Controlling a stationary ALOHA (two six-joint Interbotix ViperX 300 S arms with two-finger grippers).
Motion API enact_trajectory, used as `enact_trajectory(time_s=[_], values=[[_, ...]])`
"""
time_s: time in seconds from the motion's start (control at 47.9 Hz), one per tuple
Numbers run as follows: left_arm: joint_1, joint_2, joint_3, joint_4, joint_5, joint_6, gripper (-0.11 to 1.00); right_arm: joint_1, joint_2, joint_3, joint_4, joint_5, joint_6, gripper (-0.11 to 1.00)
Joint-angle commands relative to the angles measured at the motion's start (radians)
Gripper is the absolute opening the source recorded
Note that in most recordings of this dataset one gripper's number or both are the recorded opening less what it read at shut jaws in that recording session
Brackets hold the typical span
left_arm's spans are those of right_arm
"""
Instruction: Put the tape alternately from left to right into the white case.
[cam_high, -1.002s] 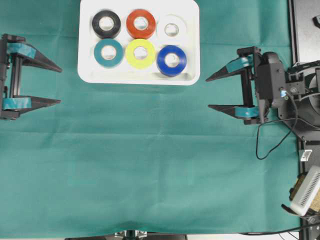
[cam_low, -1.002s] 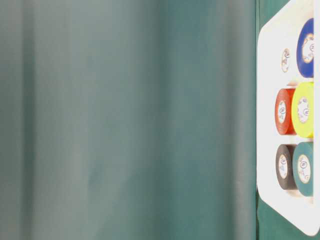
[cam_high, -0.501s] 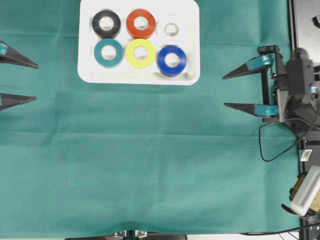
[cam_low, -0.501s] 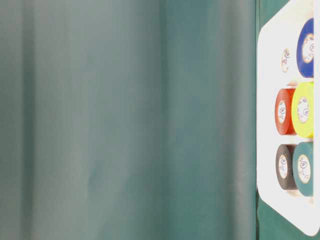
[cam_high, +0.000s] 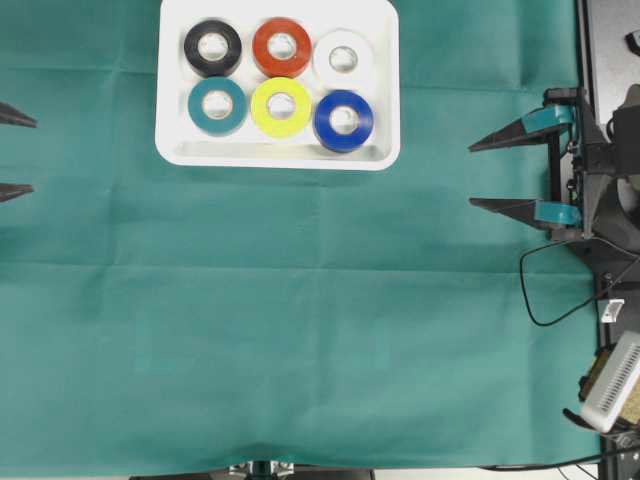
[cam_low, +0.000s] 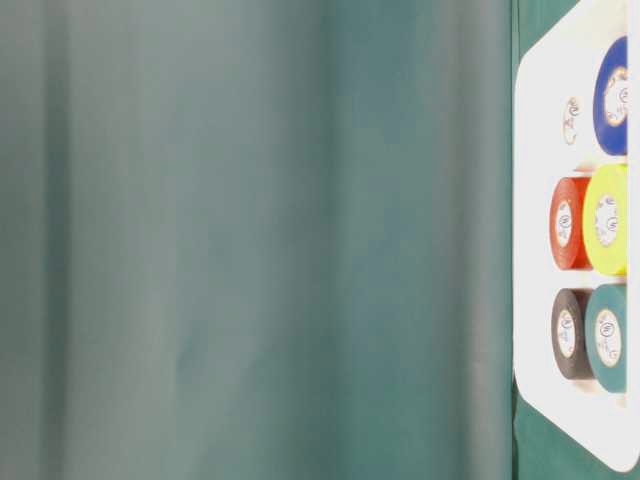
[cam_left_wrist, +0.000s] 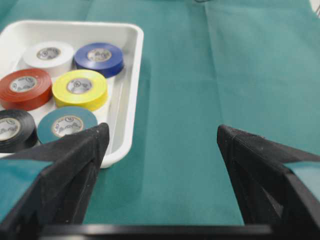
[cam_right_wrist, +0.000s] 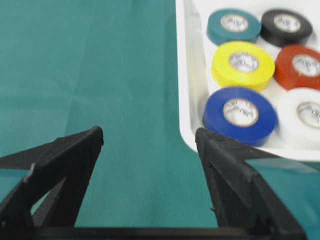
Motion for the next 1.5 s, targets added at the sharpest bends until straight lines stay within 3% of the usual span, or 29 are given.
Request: enact_trajectory(time_s=[0.0, 1.482], values=[[0.003, -0.018, 0.002, 0.002, -0.002, 0.002, 0.75, -0.002, 0.003, -0.005, 0.003, -0.003, 0.008, 0.81], [0.003, -0.064, 0.035, 0.003, 0.052, 0.003, 0.75, -0.002, -0.052, 0.041, -0.003, -0.002, 0.008, 0.81]])
